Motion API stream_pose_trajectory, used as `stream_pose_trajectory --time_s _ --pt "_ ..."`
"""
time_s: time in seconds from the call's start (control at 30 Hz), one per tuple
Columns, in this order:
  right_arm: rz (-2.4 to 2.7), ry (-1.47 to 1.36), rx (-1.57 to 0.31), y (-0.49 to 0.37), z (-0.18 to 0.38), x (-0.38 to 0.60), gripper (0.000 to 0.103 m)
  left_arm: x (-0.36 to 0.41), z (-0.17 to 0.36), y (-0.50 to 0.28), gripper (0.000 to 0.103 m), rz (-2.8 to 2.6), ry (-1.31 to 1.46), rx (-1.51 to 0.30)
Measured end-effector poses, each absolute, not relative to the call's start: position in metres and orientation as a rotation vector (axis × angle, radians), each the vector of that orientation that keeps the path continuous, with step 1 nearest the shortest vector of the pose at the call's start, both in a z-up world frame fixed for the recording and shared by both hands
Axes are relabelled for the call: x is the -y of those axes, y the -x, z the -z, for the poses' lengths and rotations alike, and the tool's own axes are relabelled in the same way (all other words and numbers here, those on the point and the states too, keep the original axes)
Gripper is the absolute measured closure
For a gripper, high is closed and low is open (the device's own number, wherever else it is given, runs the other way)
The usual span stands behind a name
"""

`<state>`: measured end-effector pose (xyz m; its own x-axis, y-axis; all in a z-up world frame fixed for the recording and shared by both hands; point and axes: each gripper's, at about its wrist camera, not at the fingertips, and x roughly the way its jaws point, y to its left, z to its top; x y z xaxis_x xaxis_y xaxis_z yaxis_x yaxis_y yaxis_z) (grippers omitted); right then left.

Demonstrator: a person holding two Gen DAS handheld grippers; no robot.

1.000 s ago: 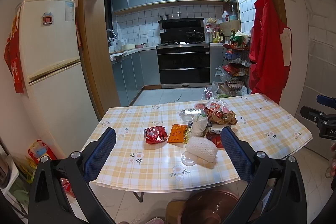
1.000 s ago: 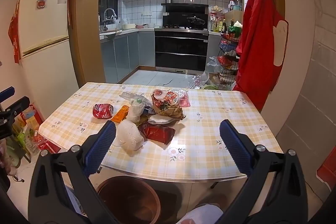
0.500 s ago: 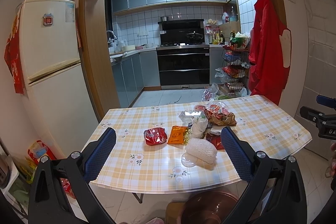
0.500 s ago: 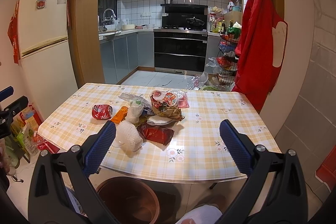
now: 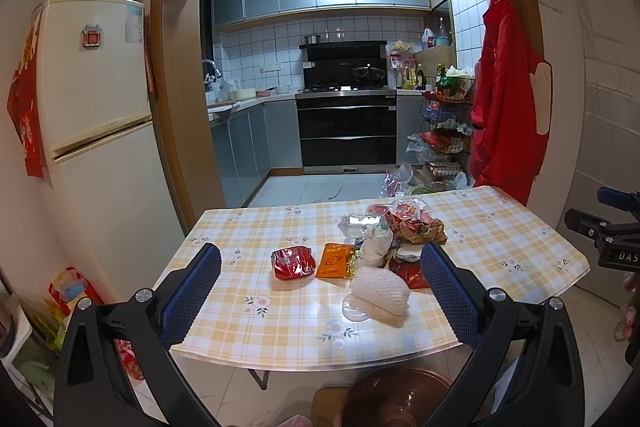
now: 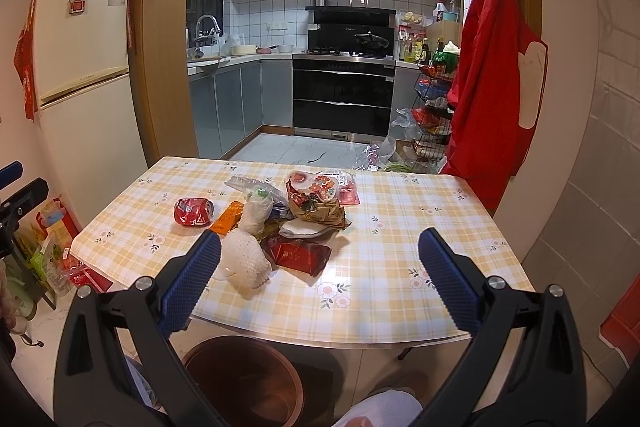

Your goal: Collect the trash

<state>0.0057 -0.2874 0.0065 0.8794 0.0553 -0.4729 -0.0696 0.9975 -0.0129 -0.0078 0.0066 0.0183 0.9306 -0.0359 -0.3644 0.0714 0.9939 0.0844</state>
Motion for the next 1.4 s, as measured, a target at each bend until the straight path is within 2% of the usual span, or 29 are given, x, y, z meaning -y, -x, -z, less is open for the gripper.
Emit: stream_pose_trajectory --time_s 0.97,1.4 --pt "-0.058 0.033 -0.511 -0.011 0.011 0.284 0.005 -0.005 -0.008 0.006 0.005 0.066 -0.082 -0.389" --pt "-0.061 -0.075 -0.555 -0.055 0.062 0.309 0.005 -0.022 0.049 -0.049 0.005 0.076 0.023 -0.566"
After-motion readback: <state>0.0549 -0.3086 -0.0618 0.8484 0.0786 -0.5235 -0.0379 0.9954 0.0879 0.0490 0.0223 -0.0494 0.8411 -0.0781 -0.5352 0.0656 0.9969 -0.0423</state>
